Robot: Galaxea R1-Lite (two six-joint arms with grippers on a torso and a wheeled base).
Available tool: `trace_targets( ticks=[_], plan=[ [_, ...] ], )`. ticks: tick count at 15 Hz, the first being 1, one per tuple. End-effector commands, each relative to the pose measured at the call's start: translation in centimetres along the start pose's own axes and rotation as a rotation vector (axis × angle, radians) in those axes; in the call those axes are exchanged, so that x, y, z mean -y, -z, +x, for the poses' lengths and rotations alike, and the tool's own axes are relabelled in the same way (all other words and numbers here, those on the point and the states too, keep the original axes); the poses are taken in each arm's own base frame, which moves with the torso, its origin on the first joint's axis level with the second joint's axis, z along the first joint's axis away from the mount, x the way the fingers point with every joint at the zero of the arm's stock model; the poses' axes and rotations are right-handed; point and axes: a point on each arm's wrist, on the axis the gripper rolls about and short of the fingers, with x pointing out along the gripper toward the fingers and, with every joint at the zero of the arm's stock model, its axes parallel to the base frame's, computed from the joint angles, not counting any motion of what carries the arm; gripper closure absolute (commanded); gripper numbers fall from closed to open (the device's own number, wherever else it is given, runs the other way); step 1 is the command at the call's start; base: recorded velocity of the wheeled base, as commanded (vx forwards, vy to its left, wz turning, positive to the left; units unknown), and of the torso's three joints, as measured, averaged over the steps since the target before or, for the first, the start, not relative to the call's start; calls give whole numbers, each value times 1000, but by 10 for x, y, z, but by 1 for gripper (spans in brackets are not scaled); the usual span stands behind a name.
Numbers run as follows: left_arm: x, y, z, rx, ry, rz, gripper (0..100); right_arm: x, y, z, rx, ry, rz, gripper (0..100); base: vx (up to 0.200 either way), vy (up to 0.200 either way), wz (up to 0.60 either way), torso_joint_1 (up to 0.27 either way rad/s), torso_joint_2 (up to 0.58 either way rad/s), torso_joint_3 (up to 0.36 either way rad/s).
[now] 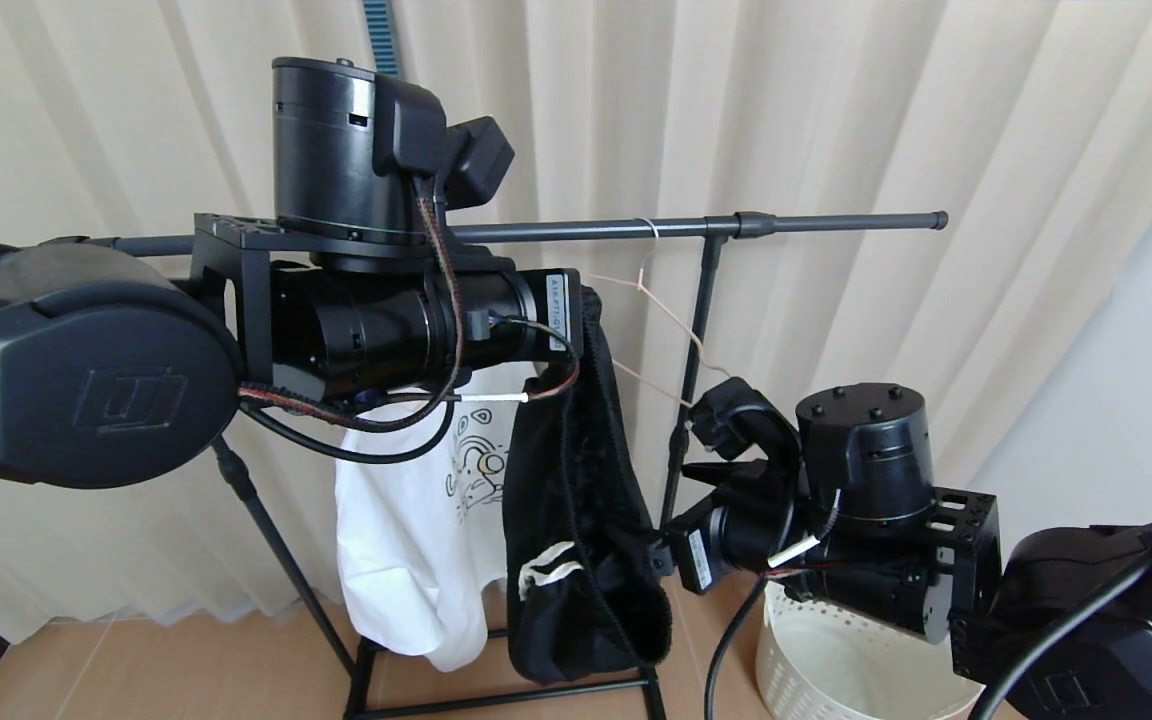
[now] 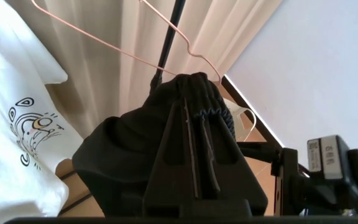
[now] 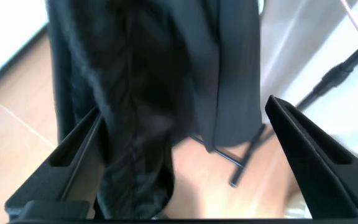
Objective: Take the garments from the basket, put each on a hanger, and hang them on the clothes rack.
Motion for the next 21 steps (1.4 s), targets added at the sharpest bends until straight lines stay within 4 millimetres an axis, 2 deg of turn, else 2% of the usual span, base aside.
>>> trace_targets(
  ticks=[1,3,4,9,11,15,17,19,21],
  plan=[
    [0,0,-2,2,1,0,100,11,11,3,-40,33,-55,0,0,0,0,0,0,0],
    [0,0,-3,2,1,0,100,11,12,3,-40,33,-62,0,0,0,0,0,0,0],
    [0,0,-3,2,1,0,100,11,11,4,-39,33,-62,100,0,0,0,0,0,0],
    [-1,1,-5,-4,2,-1,100,20,6,6,-3,51,-41,100,0,0,0,0,0,0],
    [-3,8,-7,-27,-2,2,100,35,-5,5,76,97,-21,100,0,0,0,0,0,0],
    [-13,40,-11,-135,-29,11,100,75,-38,-19,200,218,23,100,0,0,0,0,0,0],
    [-17,65,-11,-218,-44,23,100,81,-47,-30,223,241,29,100,0,0,0,0,0,0],
    [-16,81,-10,-269,-42,34,100,80,-52,-39,239,246,27,100,0,0,0,0,0,0],
    [-12,89,-10,-296,-32,45,100,80,-54,-45,250,259,25,100,0,0,0,0,0,0]
  ],
)
